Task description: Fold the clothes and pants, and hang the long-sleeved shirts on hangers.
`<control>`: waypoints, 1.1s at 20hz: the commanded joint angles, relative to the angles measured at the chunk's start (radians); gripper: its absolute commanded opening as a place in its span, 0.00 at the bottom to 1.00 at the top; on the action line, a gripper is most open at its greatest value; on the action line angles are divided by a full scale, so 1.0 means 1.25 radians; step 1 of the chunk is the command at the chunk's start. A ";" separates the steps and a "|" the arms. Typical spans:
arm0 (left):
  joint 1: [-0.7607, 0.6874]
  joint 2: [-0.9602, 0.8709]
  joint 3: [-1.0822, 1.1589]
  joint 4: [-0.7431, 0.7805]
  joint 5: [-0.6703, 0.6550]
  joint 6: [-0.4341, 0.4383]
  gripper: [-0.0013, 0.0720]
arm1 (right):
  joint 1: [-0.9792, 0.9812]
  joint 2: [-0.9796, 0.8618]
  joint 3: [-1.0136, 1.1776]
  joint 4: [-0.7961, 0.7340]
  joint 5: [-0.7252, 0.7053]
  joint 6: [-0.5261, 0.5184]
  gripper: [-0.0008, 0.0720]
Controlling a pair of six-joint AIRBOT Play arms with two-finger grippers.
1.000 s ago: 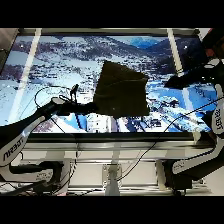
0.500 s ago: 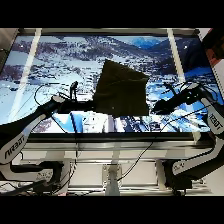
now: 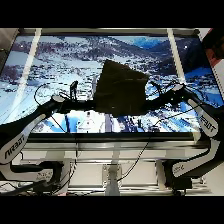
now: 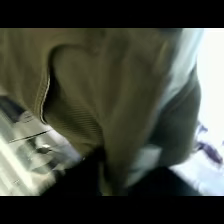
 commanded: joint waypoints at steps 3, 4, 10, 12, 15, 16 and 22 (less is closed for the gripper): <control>0.006 0.037 0.049 0.001 -0.095 0.083 0.05 | 0.025 0.047 -0.001 0.027 0.071 -0.026 0.07; 0.012 0.060 0.071 0.001 -0.117 0.083 0.05 | 0.025 0.079 -0.001 0.035 0.087 -0.028 0.07; 0.080 0.304 0.235 0.000 -0.157 0.079 0.04 | 0.025 0.357 0.119 0.182 0.136 0.034 0.07; 0.100 0.409 0.263 0.000 -0.155 0.079 0.04 | 0.025 0.443 0.190 0.197 0.136 0.092 0.07; 0.122 0.576 0.267 0.001 -0.155 0.069 0.04 | 0.025 0.563 0.278 0.197 0.142 0.202 0.07; 0.123 0.626 0.267 0.001 -0.155 0.055 0.04 | 0.025 0.601 0.298 0.197 0.148 0.229 0.07; 0.125 0.838 0.265 0.181 -0.192 -0.265 0.04 | 0.026 0.813 0.313 0.135 0.147 0.335 0.07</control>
